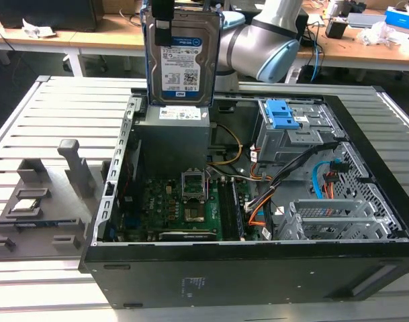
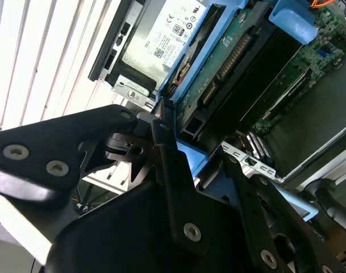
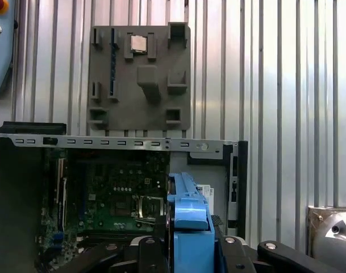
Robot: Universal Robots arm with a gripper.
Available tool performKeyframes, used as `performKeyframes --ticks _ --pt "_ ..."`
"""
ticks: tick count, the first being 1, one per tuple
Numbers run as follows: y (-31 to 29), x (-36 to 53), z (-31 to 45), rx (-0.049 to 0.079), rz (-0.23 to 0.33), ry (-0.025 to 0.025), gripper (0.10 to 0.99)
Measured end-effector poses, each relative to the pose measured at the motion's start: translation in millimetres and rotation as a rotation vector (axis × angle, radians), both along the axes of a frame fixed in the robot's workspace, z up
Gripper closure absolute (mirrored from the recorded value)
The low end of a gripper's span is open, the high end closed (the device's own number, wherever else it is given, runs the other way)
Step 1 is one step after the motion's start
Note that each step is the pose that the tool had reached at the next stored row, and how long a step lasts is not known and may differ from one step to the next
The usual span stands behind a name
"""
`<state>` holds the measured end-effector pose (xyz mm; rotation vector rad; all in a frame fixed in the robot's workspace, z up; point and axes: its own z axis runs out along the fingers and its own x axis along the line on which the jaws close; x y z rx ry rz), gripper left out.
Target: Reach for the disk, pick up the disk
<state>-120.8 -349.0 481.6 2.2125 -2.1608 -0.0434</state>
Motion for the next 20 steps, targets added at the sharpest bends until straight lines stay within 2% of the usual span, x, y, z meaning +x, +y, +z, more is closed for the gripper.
performKeyframes --ticks 4,12,14,15,17,18,20 --pt "2.0 18.5 0.0 0.0 0.0 0.0001 0.718" --pt "3.0 44.9 0.1 0.001 0.0 0.0003 0.718" --pt "3.1 47.4 0.0 0.015 -0.002 0.0003 0.718" --pt "3.0 47.7 0.0 0.027 -0.005 0.0005 0.718" --pt "3.1 47.9 0.0 0.06 -0.012 0.001 0.718" --pt "3.1 48.0 -0.2 0.069 -0.02 0.0008 0.718" --pt "3.0 48.9 -1.1 0.069 -0.043 0.0004 0.718"
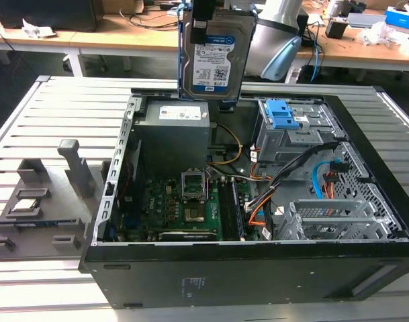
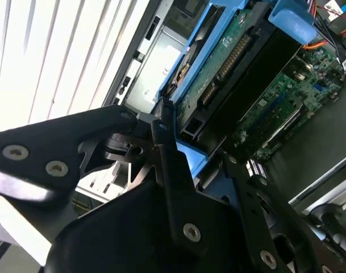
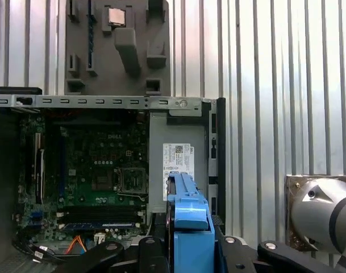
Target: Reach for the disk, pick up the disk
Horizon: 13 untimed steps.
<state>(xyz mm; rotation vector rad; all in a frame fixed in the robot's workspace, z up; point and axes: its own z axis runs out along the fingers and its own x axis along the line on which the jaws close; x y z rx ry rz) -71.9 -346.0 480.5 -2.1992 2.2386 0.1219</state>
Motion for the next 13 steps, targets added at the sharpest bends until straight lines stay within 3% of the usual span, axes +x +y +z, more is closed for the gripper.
performKeyframes --ticks 1,7,13 --pt "0.0 1.0 -0.2 0.0 -0.008 -0.0001 0.718" --pt "5.1 27.3 -0.3 -0.002 -0.01 0.0003 0.718" --pt "5.2 28.4 -0.4 -0.002 -0.01 0.0002 0.718"
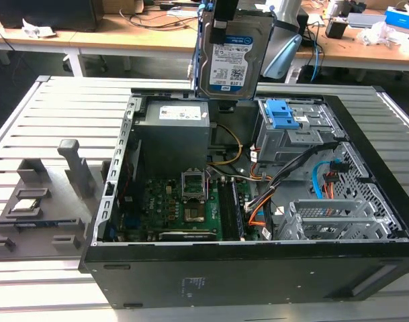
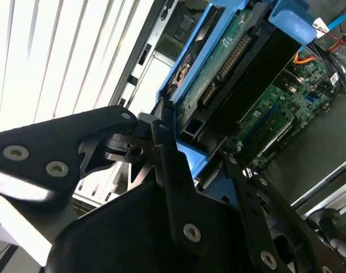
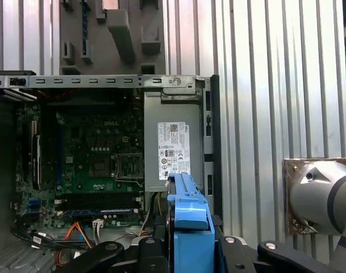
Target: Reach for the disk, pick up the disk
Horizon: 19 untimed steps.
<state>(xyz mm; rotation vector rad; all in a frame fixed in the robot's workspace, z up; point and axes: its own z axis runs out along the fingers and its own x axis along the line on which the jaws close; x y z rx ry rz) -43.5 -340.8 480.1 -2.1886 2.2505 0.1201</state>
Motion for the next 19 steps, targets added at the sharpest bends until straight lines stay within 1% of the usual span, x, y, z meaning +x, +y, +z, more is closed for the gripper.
performKeyframes --ticks 3,6,8,9,10,12,18,19 --pt "-1.2 0.1 0.0 -0.001 0.0 0.0001 0.718" --pt "-4.8 0.0 -0.1 -0.001 0.0 0.0001 0.718" --pt "-8.3 0.0 -0.2 -0.001 0.0 0.0 0.718" --pt "-11.0 0.0 -0.2 -0.001 0.0 0.0001 0.718" --pt "-16.7 0.0 -0.3 -0.001 0.0 0.0001 0.718" --pt "-23.9 0.0 -0.3 -0.001 0.0 0.0 0.718" --pt "-38.2 0.0 -0.4 -0.001 0.0 0.0 0.718" --pt "-41.3 0.0 -0.4 -0.001 0.0 0.0001 0.718"
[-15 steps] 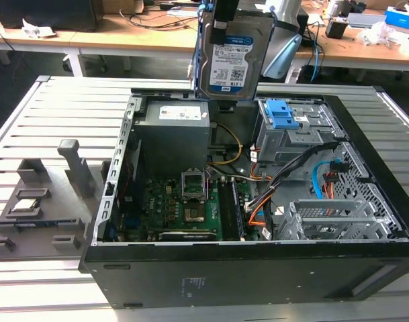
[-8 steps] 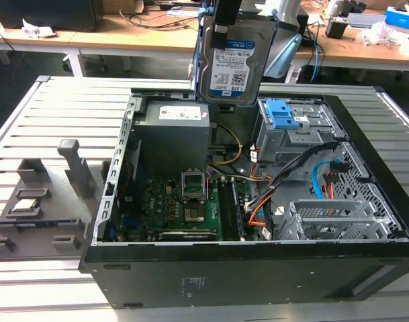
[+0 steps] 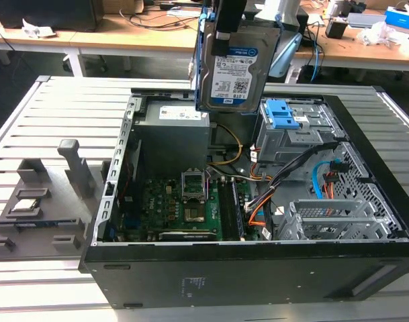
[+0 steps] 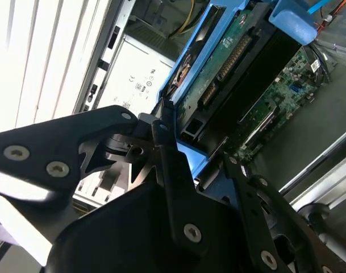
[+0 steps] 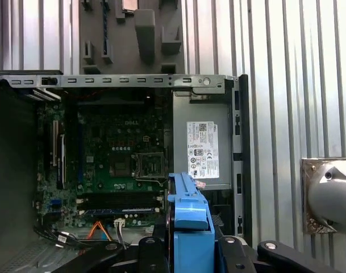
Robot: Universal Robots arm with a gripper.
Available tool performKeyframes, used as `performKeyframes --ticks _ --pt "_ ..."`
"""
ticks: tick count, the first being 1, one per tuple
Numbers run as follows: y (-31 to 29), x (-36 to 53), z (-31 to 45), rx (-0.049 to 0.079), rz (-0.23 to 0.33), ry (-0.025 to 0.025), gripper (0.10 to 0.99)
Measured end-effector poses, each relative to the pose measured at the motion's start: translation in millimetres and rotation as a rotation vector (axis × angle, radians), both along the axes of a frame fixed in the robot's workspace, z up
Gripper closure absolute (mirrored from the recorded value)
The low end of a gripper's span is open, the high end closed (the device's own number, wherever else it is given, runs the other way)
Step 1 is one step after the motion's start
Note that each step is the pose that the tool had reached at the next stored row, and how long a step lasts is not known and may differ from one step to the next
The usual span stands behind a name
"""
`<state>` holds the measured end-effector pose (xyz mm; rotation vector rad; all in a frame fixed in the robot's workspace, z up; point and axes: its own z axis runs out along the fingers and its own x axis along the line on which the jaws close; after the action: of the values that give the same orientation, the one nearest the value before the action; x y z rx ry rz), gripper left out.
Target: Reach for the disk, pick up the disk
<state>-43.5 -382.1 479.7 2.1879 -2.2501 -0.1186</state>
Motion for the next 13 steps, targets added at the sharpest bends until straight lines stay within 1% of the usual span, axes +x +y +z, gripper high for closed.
performKeyframes --ticks 2,3,4,6,13 --pt "-6.5 0.0 0.0 0.0 0.0 0.0 0.718" --pt "-8.4 0.0 0.0 0.0 0.0 0.0 0.718" --pt "-12.3 0.0 0.0 0.0 0.0 0.0 0.718" --pt "-16.2 0.0 -0.1 0.0 0.0 0.0 0.718" --pt "-41.4 0.0 -0.1 0.0 0.0 0.0 0.718"
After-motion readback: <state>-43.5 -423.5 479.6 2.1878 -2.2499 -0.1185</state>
